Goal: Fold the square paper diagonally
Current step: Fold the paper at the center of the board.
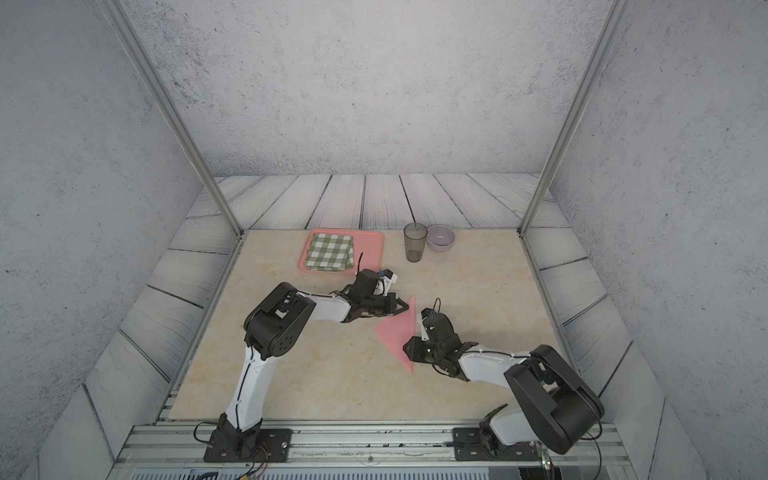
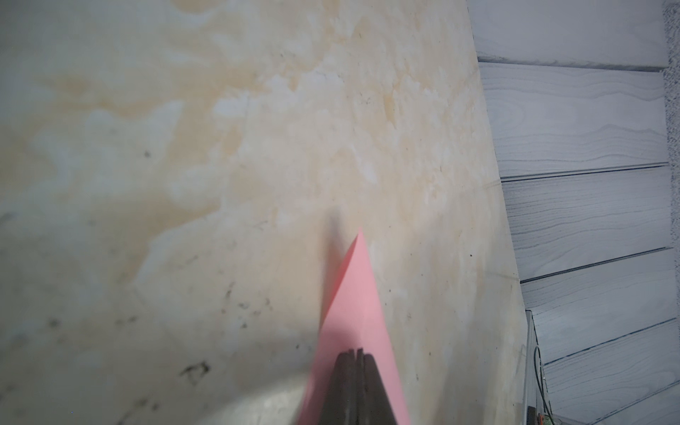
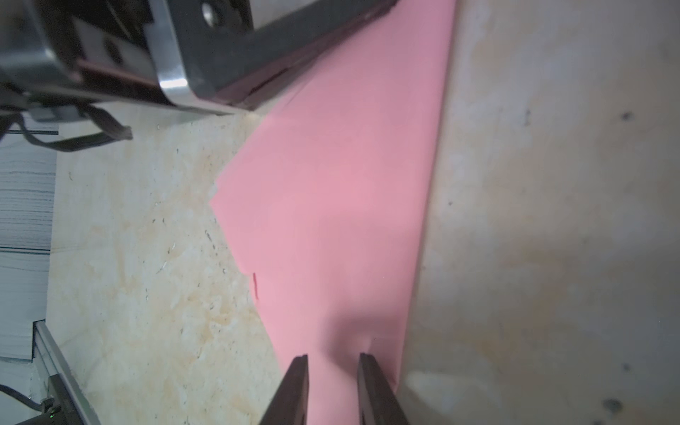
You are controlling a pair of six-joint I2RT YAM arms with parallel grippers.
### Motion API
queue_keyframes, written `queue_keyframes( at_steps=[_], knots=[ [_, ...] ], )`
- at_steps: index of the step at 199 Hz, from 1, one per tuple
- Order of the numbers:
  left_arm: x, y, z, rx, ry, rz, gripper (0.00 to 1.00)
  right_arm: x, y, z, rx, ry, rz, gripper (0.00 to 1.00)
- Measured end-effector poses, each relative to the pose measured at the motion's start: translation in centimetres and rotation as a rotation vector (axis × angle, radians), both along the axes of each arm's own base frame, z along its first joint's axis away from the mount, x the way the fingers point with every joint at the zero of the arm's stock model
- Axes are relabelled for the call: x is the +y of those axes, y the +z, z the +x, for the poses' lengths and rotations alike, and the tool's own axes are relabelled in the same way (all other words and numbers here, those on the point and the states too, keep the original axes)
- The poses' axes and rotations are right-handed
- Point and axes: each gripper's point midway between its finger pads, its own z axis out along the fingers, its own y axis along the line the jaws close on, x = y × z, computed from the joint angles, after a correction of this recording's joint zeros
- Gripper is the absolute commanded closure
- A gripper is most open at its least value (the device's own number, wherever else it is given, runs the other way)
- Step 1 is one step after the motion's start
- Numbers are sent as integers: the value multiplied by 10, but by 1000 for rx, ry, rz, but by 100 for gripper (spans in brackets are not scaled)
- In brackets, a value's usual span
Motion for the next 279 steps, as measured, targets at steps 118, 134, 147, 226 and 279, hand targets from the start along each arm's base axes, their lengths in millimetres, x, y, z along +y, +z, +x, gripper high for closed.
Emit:
queue_keyframes(
  at_steps=[118, 134, 147, 226, 279],
  knots=[
    [23, 9, -8, 61, 15, 42, 92, 0, -1, -20, 26, 4, 2, 77],
    [39, 30, -8, 83, 30, 58, 84, -1, -2, -19, 30, 7, -12, 77],
    [52, 60, -8, 67, 39, 38, 78, -2, -2, -18, 32, 8, -23, 77],
    [1, 82, -74, 167, -183, -105, 91, -3, -2, -20, 25, 21, -40, 78],
    [-2, 49, -72, 254, -142, -92, 90, -4, -2, -21, 23, 28, -46, 79]
  ],
)
